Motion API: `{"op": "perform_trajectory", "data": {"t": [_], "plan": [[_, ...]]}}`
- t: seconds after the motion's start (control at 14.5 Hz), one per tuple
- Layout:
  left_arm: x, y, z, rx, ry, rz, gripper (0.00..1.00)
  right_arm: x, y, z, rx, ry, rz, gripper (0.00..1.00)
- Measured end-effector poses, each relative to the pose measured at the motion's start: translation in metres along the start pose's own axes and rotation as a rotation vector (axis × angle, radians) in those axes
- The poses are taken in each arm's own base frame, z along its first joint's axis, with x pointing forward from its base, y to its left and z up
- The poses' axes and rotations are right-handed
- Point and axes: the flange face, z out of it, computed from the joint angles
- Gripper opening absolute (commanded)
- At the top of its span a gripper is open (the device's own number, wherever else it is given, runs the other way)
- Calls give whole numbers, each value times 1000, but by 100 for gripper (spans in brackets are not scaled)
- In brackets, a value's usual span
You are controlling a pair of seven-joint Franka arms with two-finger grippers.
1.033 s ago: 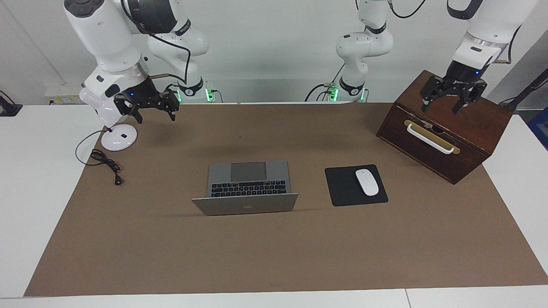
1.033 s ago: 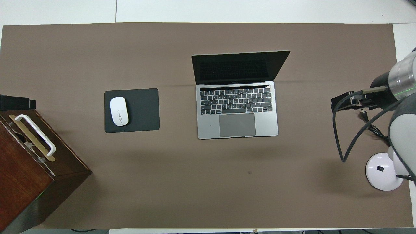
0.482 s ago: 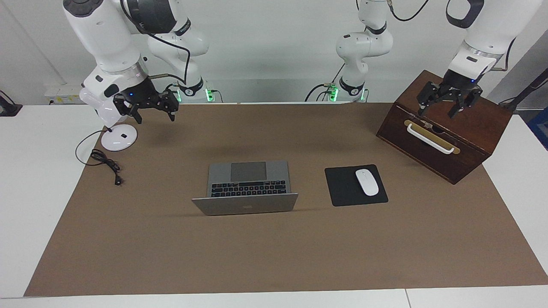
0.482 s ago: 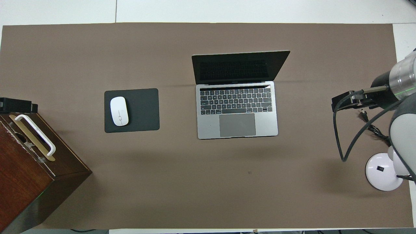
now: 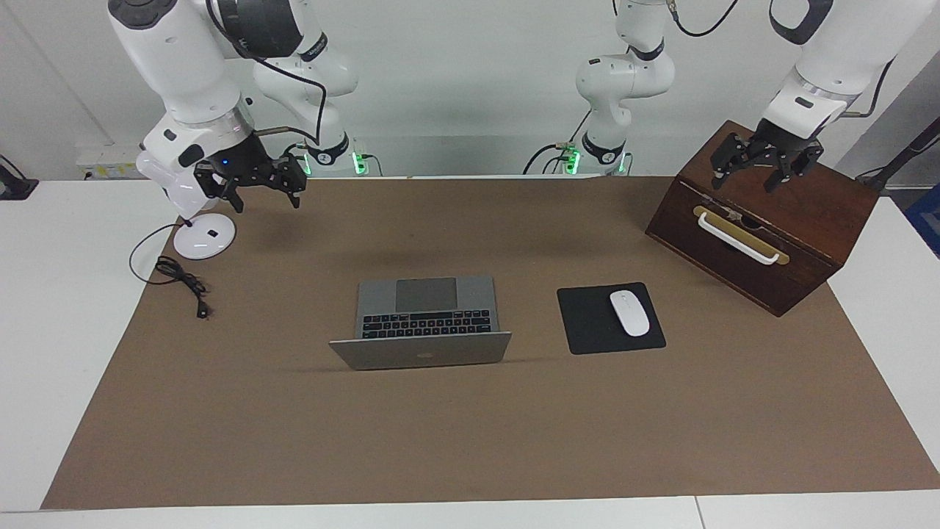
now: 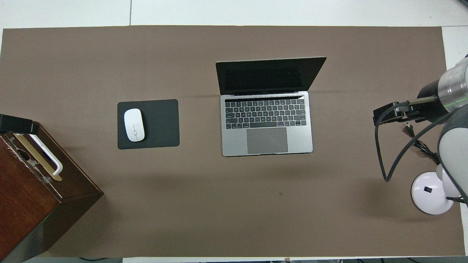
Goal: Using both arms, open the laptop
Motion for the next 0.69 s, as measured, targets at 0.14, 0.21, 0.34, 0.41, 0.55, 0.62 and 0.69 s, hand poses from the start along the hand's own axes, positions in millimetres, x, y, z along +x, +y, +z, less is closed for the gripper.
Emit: {"op": "perform_trajectory", "data": {"t": [0.14, 0.21, 0.34, 0.41, 0.55, 0.62, 0.69], "plan": [[5, 0, 7, -1, -14, -3, 100, 0, 0, 0, 0, 0, 0, 100], [6, 1, 9, -2, -17, -3, 100, 0, 0, 0, 0, 0, 0, 100], [7, 1, 9, -1, -15, -11, 100, 0, 0, 0, 0, 0, 0, 100], [8, 1, 8, -1, -11, -29, 100, 0, 0, 0, 0, 0, 0, 100], [8, 1, 6, 1, -5, -58, 100, 0, 0, 0, 0, 0, 0, 100], [8, 1, 5, 1, -3, -63, 100, 0, 0, 0, 0, 0, 0, 100], [8, 1, 4, 1, -2, -67, 100, 0, 0, 0, 0, 0, 0, 100]]}}
